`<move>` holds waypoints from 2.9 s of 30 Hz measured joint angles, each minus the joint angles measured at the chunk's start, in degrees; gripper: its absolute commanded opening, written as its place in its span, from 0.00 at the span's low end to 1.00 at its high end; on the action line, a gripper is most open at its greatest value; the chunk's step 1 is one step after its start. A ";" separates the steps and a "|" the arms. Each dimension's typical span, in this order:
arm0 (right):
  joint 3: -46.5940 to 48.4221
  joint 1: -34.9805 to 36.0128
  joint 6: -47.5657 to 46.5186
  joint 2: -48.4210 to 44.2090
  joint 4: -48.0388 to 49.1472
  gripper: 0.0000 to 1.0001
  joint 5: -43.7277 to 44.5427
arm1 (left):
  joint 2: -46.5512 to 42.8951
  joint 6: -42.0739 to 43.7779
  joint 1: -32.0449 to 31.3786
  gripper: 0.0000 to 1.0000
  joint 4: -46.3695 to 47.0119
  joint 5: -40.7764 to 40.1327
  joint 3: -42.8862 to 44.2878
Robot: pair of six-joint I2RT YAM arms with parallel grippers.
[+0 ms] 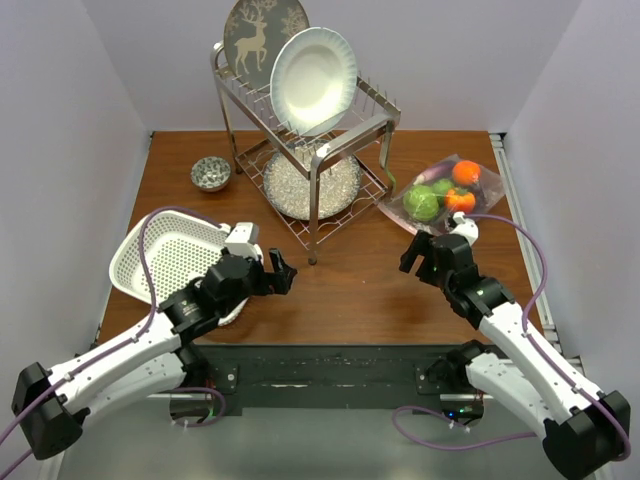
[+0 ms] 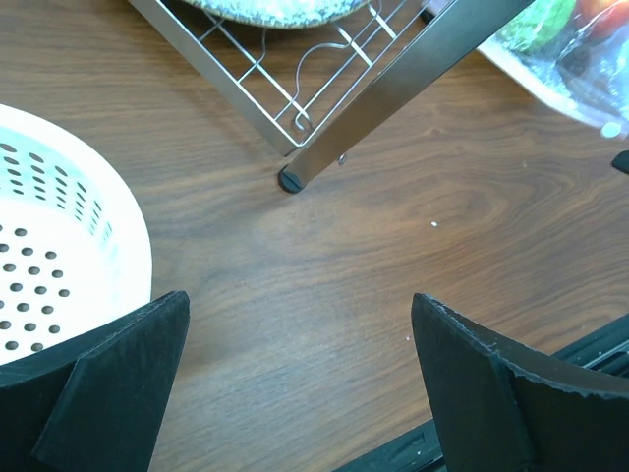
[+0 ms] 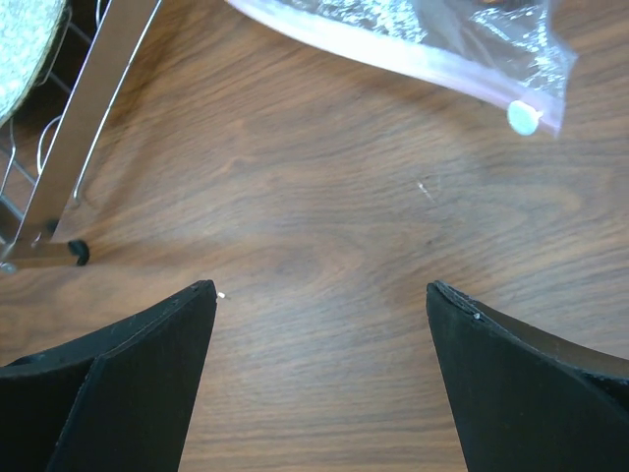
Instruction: Open the zip-top bag and remove the fake food
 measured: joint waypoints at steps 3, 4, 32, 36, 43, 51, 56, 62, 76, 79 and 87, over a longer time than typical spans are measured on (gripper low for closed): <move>0.02 0.00 0.02 0.07 -0.09 0.90 1.18 | -2.54 0.02 0.00 1.00 0.37 -0.15 -0.59; 0.09 0.02 0.02 0.22 -0.26 0.90 1.90 | -3.41 0.02 0.00 1.00 0.72 -0.13 -0.98; 6.75 -17.86 -3.98 23.61 9.40 0.61 8.87 | 7.06 -0.44 -7.15 0.96 6.21 0.68 1.03; 6.75 -18.27 -4.28 26.91 13.00 0.37 8.68 | 7.04 -0.44 -7.19 0.93 6.19 0.68 1.03; 5.64 -18.27 -3.82 26.75 16.33 0.00 6.05 | 7.06 -0.59 -7.87 0.85 7.21 1.14 0.92; -1.97 -15.23 1.07 12.15 14.21 0.00 -1.64 | 9.18 -2.45 -10.08 0.74 13.29 1.95 -1.36; -8.52 -5.75 7.58 1.18 10.88 0.00 -5.92 | 11.80 -4.04 -13.14 0.65 19.12 2.29 -4.35; -12.92 4.35 15.63 -4.50 7.80 0.00 -8.72 | 18.51 -5.49 -17.53 0.56 25.92 2.54 -4.85; -10.38 24.00 22.16 8.92 11.02 0.26 -10.29 | 30.97 -7.52 -24.02 0.45 37.22 3.26 -4.52; -10.38 24.00 22.16 8.85 11.28 0.17 -10.38 | 32.63 -8.66 -24.13 0.45 39.45 3.72 -4.52; -10.38 24.00 22.60 7.85 10.56 0.07 -10.27 | 37.03 -11.72 -24.37 0.45 45.44 4.81 -4.55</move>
